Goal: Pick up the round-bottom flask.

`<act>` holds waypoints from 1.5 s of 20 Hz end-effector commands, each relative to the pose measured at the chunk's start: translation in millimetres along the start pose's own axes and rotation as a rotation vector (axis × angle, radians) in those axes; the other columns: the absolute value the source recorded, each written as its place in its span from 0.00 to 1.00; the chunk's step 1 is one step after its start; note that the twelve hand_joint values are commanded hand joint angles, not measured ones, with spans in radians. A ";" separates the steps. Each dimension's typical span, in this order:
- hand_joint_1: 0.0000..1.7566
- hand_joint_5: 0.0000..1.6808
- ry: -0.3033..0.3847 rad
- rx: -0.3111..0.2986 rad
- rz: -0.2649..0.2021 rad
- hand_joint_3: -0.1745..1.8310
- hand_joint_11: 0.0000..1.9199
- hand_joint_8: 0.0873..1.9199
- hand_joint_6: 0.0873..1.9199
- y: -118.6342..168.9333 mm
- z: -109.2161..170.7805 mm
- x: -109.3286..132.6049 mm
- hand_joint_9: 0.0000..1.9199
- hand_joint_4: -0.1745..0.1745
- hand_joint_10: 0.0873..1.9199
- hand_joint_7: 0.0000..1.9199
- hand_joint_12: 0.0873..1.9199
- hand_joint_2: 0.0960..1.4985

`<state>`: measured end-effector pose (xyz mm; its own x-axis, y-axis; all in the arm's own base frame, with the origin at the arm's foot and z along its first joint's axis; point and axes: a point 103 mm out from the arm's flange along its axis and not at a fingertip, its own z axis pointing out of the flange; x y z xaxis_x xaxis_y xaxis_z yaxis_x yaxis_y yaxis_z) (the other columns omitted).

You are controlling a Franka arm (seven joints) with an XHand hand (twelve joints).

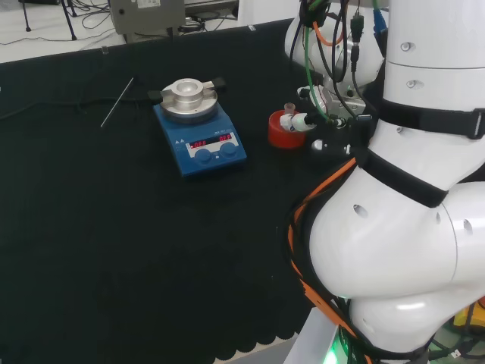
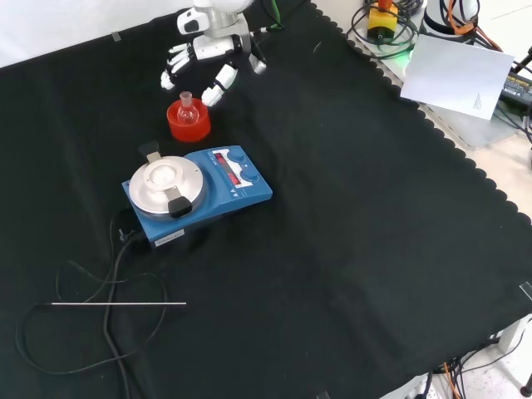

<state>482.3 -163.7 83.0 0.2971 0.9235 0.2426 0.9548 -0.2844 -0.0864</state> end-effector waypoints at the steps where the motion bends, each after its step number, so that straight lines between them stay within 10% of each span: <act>1: 0.41 0.27 0.029 -0.011 0.003 0.14 0.00 0.28 0.00 8.3 1.8 -3.6 0.18 0.32 0.32 0.09 0.65 0.57; 13: 0.43 0.41 0.041 -0.033 -0.017 0.15 0.00 0.28 0.02 11.5 6.8 6.1 0.20 0.33 0.32 0.11 0.65 0.56; 20: 0.45 0.39 0.027 -0.045 -0.023 0.26 0.00 0.27 0.32 11.2 7.9 10.6 0.21 0.33 0.31 0.12 0.66 0.50; 30: 0.45 0.38 0.036 -0.054 -0.030 0.29 0.00 0.28 0.35 14.4 6.0 13.7 0.21 0.33 0.31 0.13 0.66 0.49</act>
<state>499.1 -161.8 80.4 0.2738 0.9191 0.2832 0.9606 -0.2758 -0.0333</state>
